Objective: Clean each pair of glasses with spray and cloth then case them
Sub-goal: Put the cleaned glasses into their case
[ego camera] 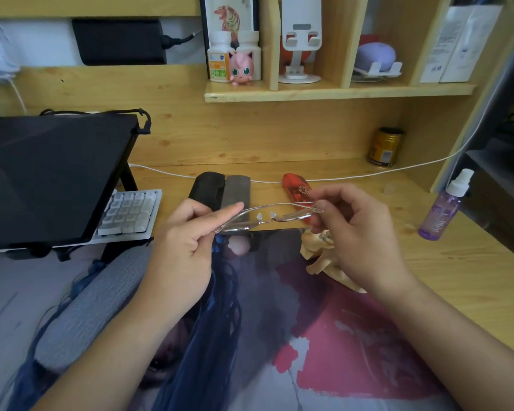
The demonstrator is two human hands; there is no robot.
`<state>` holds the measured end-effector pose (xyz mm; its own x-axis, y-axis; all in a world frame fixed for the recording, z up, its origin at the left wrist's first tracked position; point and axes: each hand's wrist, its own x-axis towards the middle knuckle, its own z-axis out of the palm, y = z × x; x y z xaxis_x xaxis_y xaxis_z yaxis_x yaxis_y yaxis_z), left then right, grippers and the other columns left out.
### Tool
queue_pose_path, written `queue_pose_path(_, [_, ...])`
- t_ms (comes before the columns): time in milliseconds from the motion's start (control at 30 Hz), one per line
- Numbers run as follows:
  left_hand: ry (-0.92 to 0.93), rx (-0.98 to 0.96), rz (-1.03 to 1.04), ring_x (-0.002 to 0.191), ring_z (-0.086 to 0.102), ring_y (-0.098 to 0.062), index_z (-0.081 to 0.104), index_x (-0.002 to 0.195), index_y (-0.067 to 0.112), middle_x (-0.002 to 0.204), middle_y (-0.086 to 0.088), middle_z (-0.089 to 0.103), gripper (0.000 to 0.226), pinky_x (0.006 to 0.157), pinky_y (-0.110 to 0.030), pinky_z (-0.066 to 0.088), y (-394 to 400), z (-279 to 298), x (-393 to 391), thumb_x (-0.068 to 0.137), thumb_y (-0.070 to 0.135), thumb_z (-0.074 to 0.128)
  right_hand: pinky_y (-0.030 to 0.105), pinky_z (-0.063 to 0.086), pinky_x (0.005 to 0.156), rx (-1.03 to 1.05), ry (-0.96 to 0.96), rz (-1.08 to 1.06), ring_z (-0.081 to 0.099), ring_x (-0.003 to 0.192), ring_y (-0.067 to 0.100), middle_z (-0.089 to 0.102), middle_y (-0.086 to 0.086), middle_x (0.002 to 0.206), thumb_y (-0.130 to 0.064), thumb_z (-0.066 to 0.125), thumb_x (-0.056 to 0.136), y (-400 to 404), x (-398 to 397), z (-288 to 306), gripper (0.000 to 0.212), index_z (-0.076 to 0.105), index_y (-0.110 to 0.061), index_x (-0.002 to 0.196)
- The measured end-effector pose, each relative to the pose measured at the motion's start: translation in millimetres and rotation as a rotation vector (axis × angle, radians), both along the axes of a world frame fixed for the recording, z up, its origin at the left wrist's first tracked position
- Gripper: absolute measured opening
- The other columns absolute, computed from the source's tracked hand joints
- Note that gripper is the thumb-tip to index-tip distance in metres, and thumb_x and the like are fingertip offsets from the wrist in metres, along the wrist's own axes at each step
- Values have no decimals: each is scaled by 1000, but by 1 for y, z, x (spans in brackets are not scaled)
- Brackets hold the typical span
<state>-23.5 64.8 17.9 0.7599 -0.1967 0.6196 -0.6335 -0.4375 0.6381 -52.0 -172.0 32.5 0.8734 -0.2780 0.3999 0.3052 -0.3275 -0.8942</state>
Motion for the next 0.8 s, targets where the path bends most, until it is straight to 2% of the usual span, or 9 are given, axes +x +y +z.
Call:
queue_pose_path(133, [110,-16,-30,84,54,-10,68,127,35,90,5,51,60,81,-7,41,0,-1,0,98,-13,47,56,60,61,47,63,19,65,63,21,66,-1,69,-13,57,102,-2,4,-1,22,72,-27,93])
queue_pose_path(233, [190,-166,-17,78,56,-9,65,132,34,92,2,56,49,80,-13,47,-3,0,-1,105,-1,43,62,59,60,224,174,-9,63,62,23,65,5,68,-11,57,102,-7,10,-4,22,72,-20,90])
queue_pose_path(267, [221,-232,27,77,58,-7,66,129,34,93,2,60,44,79,-16,49,-5,1,0,106,4,44,60,60,58,324,223,-18,63,60,22,64,8,68,-10,55,102,-9,13,-4,21,71,-17,91])
queue_pose_path(333, [244,-227,172,82,62,-5,69,123,34,98,8,65,34,82,-23,51,-11,7,9,106,12,48,42,60,50,535,279,-47,60,52,15,62,7,63,-7,52,103,-15,17,-4,17,68,-8,96])
queue_pose_path(433, [210,187,356,106,59,-17,66,127,26,115,2,62,29,90,-32,46,-29,17,41,103,20,50,26,58,61,676,259,-104,61,50,7,61,5,66,-4,51,103,-24,22,-2,16,66,-5,96])
queue_pose_path(500, [176,527,416,116,53,-30,60,134,17,122,-9,58,37,94,-41,44,-48,19,65,101,29,50,26,59,70,735,237,-111,63,51,6,62,5,69,-2,51,103,-26,23,-2,18,65,-5,93])
queue_pose_path(567, [213,792,484,120,48,-36,54,134,13,126,-15,55,43,95,-44,41,-69,17,82,99,37,48,25,60,71,756,228,-117,64,53,6,64,5,69,-1,51,103,-24,22,-2,18,66,-6,93])
queue_pose_path(667, [332,911,533,126,42,-37,47,137,13,133,-18,48,46,102,-46,37,-93,14,93,96,34,50,21,59,63,742,207,-140,67,57,9,66,7,71,-2,51,103,-22,22,-3,19,66,-7,93])
queue_pose_path(800, [413,825,564,128,39,-40,41,138,15,136,-20,42,50,105,-48,35,-102,10,101,92,26,56,21,57,65,737,176,-154,69,61,10,68,4,71,-3,52,103,-22,22,-4,17,67,-7,97])
